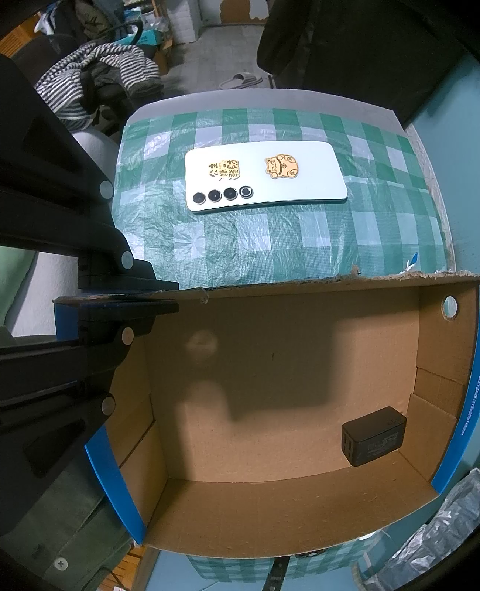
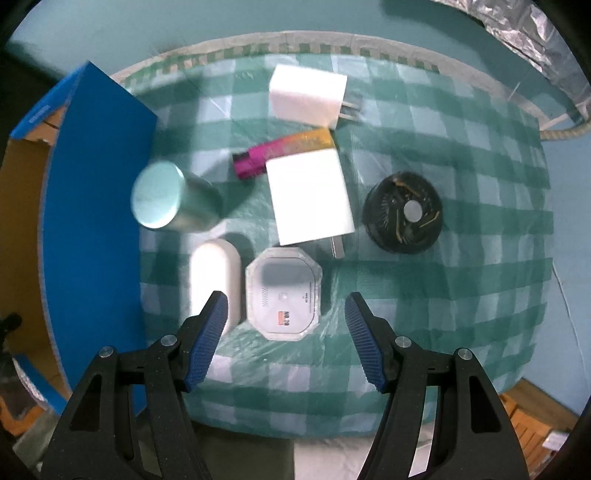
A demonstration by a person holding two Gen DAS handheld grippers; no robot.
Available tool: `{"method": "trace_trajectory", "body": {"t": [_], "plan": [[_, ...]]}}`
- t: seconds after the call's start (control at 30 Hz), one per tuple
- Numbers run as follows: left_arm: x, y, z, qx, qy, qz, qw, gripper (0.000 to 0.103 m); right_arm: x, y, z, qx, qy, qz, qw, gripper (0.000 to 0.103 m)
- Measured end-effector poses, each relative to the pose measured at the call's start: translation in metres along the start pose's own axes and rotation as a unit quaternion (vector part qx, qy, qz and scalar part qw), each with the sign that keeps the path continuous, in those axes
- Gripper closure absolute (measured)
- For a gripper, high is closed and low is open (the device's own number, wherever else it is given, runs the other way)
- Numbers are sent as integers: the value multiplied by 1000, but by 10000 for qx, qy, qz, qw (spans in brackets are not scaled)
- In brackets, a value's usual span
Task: Organize rigid objects
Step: 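Move the right tool back to the items and close on the white octagonal puck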
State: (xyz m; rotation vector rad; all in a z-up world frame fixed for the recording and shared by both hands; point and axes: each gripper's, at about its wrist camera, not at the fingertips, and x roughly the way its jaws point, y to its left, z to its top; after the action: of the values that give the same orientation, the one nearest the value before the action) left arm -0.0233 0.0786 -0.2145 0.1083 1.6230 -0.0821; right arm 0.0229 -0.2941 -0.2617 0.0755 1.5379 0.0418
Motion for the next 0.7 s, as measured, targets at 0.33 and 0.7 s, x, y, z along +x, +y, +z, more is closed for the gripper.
{"method": "trace_trajectory", "body": {"t": [0.33,0.7], "plan": [[0,-1,0,21,19,11,10000,100,23,4,2,-79,188,-96,9997,37],[1,-1,0,28,37,16,10000,100,36,7,11,-185,304,-205,9992,37]]}}
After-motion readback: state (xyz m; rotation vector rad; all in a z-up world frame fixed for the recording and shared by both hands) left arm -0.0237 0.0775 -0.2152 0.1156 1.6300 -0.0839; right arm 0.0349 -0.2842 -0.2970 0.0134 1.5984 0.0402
